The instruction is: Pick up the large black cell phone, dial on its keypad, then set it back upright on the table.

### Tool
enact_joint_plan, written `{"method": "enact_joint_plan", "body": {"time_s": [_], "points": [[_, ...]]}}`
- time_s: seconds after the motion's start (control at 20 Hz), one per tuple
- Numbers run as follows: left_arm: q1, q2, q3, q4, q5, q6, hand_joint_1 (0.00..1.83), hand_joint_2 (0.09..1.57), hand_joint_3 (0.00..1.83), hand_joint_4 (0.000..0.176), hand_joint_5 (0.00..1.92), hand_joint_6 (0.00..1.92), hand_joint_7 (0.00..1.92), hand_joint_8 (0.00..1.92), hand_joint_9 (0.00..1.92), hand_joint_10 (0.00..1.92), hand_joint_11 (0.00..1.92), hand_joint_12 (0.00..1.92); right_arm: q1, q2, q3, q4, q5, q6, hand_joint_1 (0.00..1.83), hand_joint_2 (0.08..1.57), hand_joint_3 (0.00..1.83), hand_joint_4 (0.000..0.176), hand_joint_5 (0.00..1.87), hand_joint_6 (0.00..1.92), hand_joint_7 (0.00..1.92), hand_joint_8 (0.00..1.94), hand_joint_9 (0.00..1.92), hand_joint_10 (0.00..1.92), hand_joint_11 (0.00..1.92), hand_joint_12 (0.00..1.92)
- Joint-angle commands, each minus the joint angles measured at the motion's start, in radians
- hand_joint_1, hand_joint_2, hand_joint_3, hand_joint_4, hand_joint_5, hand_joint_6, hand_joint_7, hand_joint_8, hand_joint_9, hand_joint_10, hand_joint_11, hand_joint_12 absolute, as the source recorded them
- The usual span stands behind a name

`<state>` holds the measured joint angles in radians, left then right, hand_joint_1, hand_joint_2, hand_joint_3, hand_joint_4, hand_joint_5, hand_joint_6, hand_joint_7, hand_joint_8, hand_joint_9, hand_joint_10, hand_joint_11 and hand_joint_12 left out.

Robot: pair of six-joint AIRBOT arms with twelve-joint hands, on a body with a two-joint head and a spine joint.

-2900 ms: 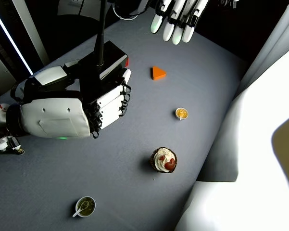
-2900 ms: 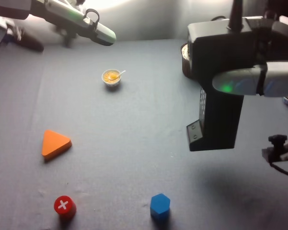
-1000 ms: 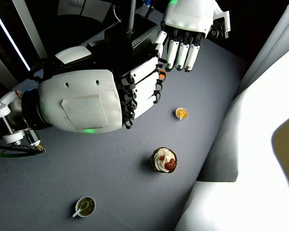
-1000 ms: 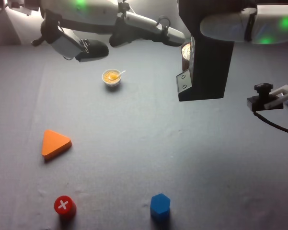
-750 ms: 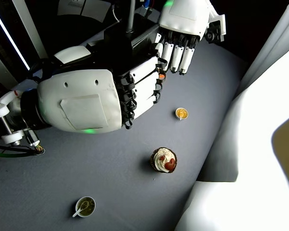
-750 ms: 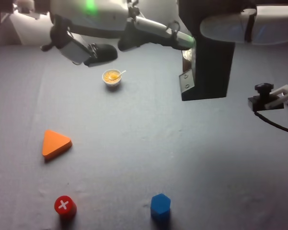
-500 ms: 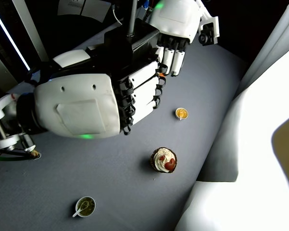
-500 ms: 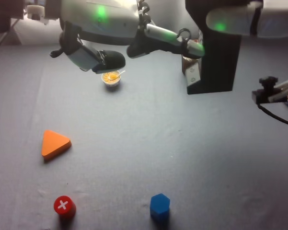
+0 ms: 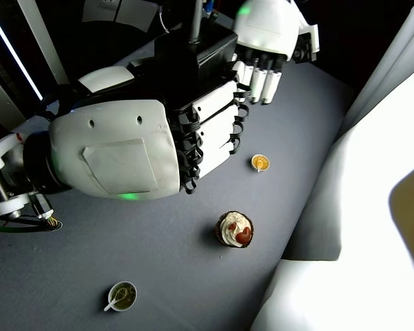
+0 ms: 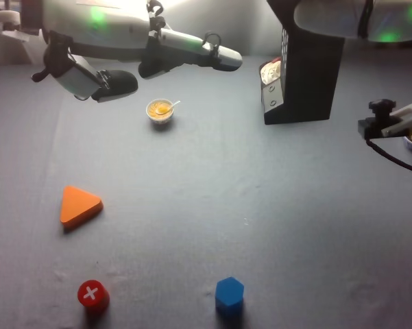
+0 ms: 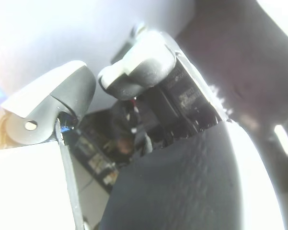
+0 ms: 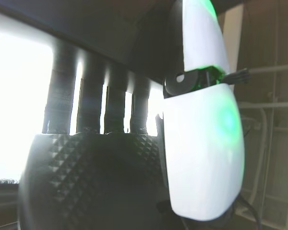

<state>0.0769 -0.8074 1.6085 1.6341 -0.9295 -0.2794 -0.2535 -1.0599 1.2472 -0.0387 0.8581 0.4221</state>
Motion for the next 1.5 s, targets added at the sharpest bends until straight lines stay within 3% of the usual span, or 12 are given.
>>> {"method": "enact_joint_plan", "body": {"time_s": [0.0,0.3,0.35,0.5,0.55,0.6,0.7,0.95,1.1,1.35,1.4,1.45], "points": [[-0.023,0.008,0.008,-0.095,-0.016,0.014,1.33,0.94,0.71,0.146,0.0,0.0,0.69,1.71,0.98,1.92,1.04,1.92,0.016,0.015,0.002,0.035,0.14,0.023,1.37,1.14,0.0,0.0,0.9,0.94,0.88,1.15,0.91,1.29,0.86,1.27],[-0.022,-0.007,0.01,-0.11,0.007,0.025,1.33,0.95,0.69,0.156,0.0,0.0,0.7,1.69,0.98,1.92,1.05,1.92,0.019,0.015,0.003,0.034,0.14,0.023,1.37,1.14,0.0,0.0,0.9,0.95,0.88,1.14,0.9,1.31,0.84,1.23],[-0.022,-0.014,0.01,-0.11,0.011,0.025,1.33,0.94,0.7,0.151,0.0,0.0,0.7,1.69,0.98,1.92,1.06,1.92,0.019,0.014,0.004,0.034,0.14,0.023,1.46,1.12,0.01,0.0,0.91,0.88,0.89,1.08,0.91,1.18,0.8,1.55],[-0.022,-0.036,0.01,-0.117,0.026,0.032,1.32,0.95,0.69,0.149,0.0,0.0,0.7,1.68,1.0,1.92,1.08,1.92,0.02,0.013,0.007,0.034,0.14,0.023,1.49,1.12,0.0,0.0,0.91,0.86,0.89,1.05,0.93,1.14,0.81,1.61],[-0.022,-0.044,0.01,-0.122,0.033,0.035,1.32,0.95,0.69,0.149,0.0,0.0,0.7,1.68,1.0,1.92,1.08,1.92,0.02,0.013,0.009,0.034,0.14,0.023,1.49,1.12,0.0,0.0,0.91,0.86,0.89,1.05,0.93,1.14,0.81,1.61],[-0.022,-0.052,0.009,-0.13,0.041,0.039,1.32,0.95,0.69,0.149,0.0,0.0,0.7,1.68,1.0,1.92,1.09,1.92,0.021,0.013,0.01,0.034,0.14,0.023,1.4,1.13,0.0,0.0,0.91,0.93,0.9,1.08,0.93,1.23,0.84,1.36],[-0.022,-0.064,0.007,-0.145,0.046,0.044,1.33,0.94,0.69,0.149,0.0,0.0,0.71,1.67,1.0,1.92,1.08,1.92,0.022,0.013,0.01,0.034,0.14,0.022,1.38,1.13,0.0,0.0,0.92,0.93,0.9,1.11,0.92,1.27,0.85,1.28],[-0.025,-0.08,-0.04,-0.158,0.053,0.04,1.32,0.97,0.65,0.151,0.0,0.0,0.69,1.68,0.98,1.92,1.06,1.92,0.022,0.014,0.009,0.034,0.14,0.02,1.37,1.14,0.0,0.0,0.94,0.89,0.88,1.15,0.9,1.3,0.84,1.3],[-0.02,-0.071,-0.06,-0.159,0.053,0.031,1.32,0.97,0.67,0.167,0.0,0.0,0.67,1.71,0.96,1.92,1.04,1.92,0.022,0.017,0.009,0.034,0.141,0.018,1.37,1.14,0.0,0.0,0.93,0.89,0.87,1.18,0.88,1.35,0.81,1.37],[0.01,-0.009,-0.03,-0.176,-0.02,0.034,1.32,0.97,0.67,0.15,0.01,0.0,0.67,1.71,0.95,1.92,1.03,1.92,0.021,0.022,0.016,0.139,0.142,0.018,1.36,1.16,0.0,0.0,0.9,0.99,0.81,1.23,0.85,1.37,0.83,1.3],[0.014,-0.001,-0.022,-0.176,-0.034,0.032,1.32,0.97,0.67,0.146,0.02,0.0,0.67,1.71,0.95,1.92,1.05,1.92,0.018,0.022,0.022,0.147,0.143,0.016,1.46,1.14,0.0,0.0,0.9,0.93,0.82,1.17,0.86,1.25,0.83,1.55],[0.021,0.014,-0.013,-0.177,-0.059,0.024,1.32,0.97,0.66,0.133,0.03,0.01,0.68,1.7,0.96,1.92,1.06,1.92,0.009,0.021,0.032,0.152,0.156,0.015,1.48,1.14,0.0,0.0,0.9,0.91,0.82,1.15,0.86,1.23,0.82,1.61]]}}
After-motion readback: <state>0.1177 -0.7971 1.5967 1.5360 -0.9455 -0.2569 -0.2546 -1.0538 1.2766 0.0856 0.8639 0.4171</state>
